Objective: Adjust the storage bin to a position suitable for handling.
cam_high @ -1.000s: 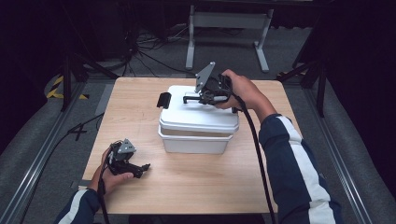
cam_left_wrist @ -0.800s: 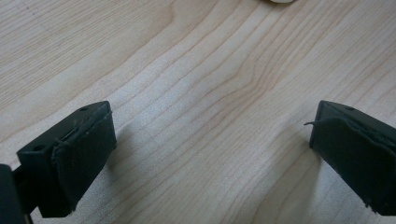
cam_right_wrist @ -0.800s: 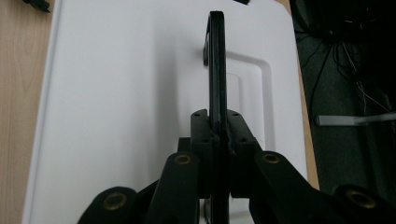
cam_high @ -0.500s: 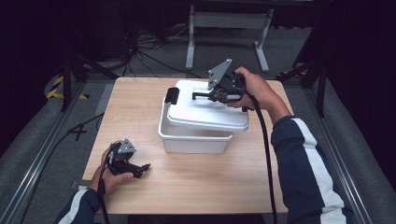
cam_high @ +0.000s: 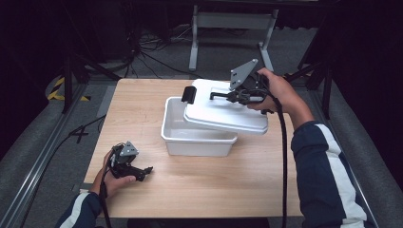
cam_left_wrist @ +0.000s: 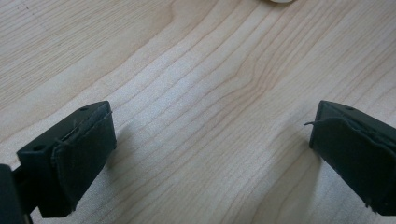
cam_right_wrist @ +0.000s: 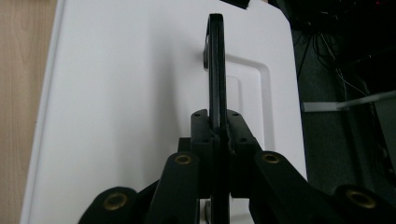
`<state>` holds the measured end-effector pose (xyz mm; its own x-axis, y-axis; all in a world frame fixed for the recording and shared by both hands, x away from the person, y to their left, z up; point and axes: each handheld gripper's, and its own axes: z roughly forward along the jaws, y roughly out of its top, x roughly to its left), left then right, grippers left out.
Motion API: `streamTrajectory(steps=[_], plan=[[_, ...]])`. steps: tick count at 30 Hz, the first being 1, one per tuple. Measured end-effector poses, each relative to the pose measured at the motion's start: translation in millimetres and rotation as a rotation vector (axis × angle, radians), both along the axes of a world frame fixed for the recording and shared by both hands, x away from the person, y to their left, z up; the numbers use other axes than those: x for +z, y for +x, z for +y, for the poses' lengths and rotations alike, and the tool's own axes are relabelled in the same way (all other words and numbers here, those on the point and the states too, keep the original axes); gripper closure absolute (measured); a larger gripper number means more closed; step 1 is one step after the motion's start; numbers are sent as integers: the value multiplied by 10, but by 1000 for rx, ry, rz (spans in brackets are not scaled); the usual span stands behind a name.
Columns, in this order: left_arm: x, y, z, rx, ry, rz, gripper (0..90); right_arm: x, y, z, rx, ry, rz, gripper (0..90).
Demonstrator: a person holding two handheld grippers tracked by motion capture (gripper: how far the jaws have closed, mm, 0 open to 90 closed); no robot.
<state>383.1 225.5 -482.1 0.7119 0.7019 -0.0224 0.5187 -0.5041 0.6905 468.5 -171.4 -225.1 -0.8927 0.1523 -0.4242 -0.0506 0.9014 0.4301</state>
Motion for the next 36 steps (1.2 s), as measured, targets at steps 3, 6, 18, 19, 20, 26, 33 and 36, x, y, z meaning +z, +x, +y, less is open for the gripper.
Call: streamTrajectory(steps=[3, 6, 18, 19, 20, 26, 33, 36], plan=[[1, 1, 1, -1, 1, -1, 9, 4, -17, -116, -17, 2, 1, 847], [2, -7, 3, -1, -1, 8, 9, 25, -39, -231, -28, 13, -3, 847], [-3, -7, 5, -4, 0, -2, 9, 37, -186, -705, -89, 40, -9, 846], [-3, -7, 4, -4, 0, -2, 8, 38, -196, -745, -95, 40, -9, 846], [0, -7, 6, -6, 1, 1, 8, 34, -202, -785, -100, 37, -8, 846], [-2, -6, 6, -6, 3, -2, 9, -36, -243, -1035, -136, 64, 2, 846], [-1, -7, 7, -5, 5, -2, 9, -49, -282, -1268, -171, 92, -3, 846], [-3, -16, 6, -3, -1, 2, 11, -66, -303, -1362, -195, 83, -6, 846]])
